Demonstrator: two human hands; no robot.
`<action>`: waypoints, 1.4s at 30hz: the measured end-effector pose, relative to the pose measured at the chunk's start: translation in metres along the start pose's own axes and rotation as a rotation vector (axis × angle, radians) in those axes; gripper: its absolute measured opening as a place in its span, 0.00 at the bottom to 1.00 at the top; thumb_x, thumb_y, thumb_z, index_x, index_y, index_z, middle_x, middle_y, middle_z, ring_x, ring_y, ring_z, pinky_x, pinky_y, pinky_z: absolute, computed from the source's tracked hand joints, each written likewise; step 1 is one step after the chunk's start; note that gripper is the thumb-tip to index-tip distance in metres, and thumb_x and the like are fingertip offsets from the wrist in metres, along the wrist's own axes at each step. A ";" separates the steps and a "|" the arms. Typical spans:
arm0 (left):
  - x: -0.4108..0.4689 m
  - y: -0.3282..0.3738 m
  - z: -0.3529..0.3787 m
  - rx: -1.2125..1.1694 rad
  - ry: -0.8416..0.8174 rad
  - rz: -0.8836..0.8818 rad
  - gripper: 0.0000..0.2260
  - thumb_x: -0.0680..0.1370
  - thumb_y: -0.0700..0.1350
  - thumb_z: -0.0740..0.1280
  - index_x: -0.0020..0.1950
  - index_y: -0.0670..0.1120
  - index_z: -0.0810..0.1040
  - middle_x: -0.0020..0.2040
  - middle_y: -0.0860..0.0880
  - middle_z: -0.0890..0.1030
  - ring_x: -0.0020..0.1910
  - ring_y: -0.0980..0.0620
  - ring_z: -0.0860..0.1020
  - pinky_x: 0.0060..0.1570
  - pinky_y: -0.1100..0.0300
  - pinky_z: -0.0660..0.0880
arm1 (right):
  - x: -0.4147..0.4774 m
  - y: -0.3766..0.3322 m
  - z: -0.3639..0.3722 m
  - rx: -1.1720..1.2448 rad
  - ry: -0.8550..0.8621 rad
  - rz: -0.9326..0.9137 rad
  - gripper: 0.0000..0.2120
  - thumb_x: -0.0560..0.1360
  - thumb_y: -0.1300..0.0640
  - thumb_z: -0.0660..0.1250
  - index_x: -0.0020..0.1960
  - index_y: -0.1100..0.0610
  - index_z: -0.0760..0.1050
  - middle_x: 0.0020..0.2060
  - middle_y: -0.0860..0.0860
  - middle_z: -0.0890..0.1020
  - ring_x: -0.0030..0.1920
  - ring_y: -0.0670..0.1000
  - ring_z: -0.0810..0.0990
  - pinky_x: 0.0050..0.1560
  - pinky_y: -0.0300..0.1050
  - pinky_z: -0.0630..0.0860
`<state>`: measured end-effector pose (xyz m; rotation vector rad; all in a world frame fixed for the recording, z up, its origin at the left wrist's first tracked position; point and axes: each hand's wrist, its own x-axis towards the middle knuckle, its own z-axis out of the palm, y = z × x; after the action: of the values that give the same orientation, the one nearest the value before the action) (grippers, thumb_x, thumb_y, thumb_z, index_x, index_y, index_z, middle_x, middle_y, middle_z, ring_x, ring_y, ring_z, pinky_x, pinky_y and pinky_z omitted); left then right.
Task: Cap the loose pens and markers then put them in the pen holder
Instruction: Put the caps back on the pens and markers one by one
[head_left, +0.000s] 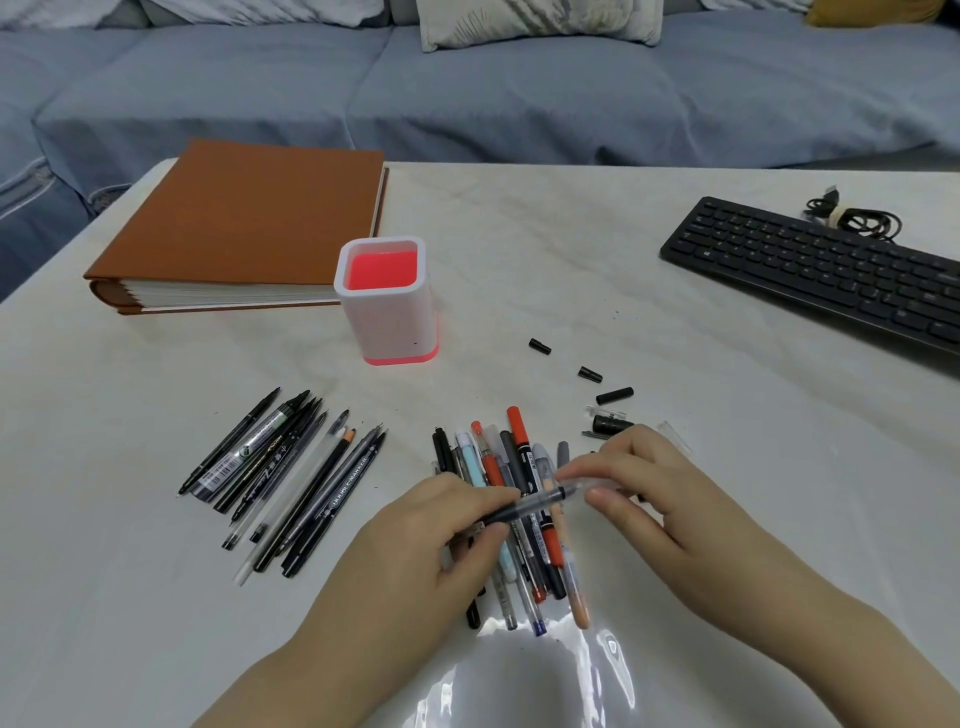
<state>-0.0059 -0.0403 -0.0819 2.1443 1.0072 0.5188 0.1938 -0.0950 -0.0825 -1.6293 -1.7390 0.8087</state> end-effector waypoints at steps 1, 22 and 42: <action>0.000 -0.002 -0.001 0.010 -0.011 0.021 0.12 0.74 0.54 0.62 0.56 0.61 0.75 0.46 0.62 0.75 0.44 0.64 0.75 0.41 0.76 0.67 | 0.001 0.000 -0.001 -0.022 -0.008 -0.014 0.07 0.76 0.44 0.56 0.47 0.32 0.71 0.45 0.39 0.72 0.52 0.40 0.71 0.51 0.26 0.65; 0.001 -0.001 -0.027 -0.700 -0.224 -0.488 0.09 0.70 0.37 0.67 0.31 0.47 0.82 0.22 0.50 0.78 0.19 0.57 0.63 0.19 0.69 0.57 | 0.014 -0.020 0.014 -0.186 -0.102 -0.200 0.10 0.73 0.46 0.57 0.47 0.45 0.76 0.36 0.39 0.76 0.39 0.36 0.73 0.44 0.27 0.69; -0.015 -0.080 -0.022 0.431 0.316 -0.396 0.04 0.74 0.43 0.65 0.43 0.46 0.79 0.42 0.52 0.79 0.43 0.49 0.76 0.32 0.65 0.65 | 0.072 -0.026 0.071 -0.070 0.077 0.176 0.16 0.79 0.52 0.54 0.66 0.45 0.61 0.30 0.43 0.70 0.36 0.47 0.71 0.55 0.55 0.69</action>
<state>-0.0686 -0.0061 -0.1273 2.1735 1.8117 0.4851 0.1186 -0.0262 -0.1044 -1.8559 -1.6033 0.7618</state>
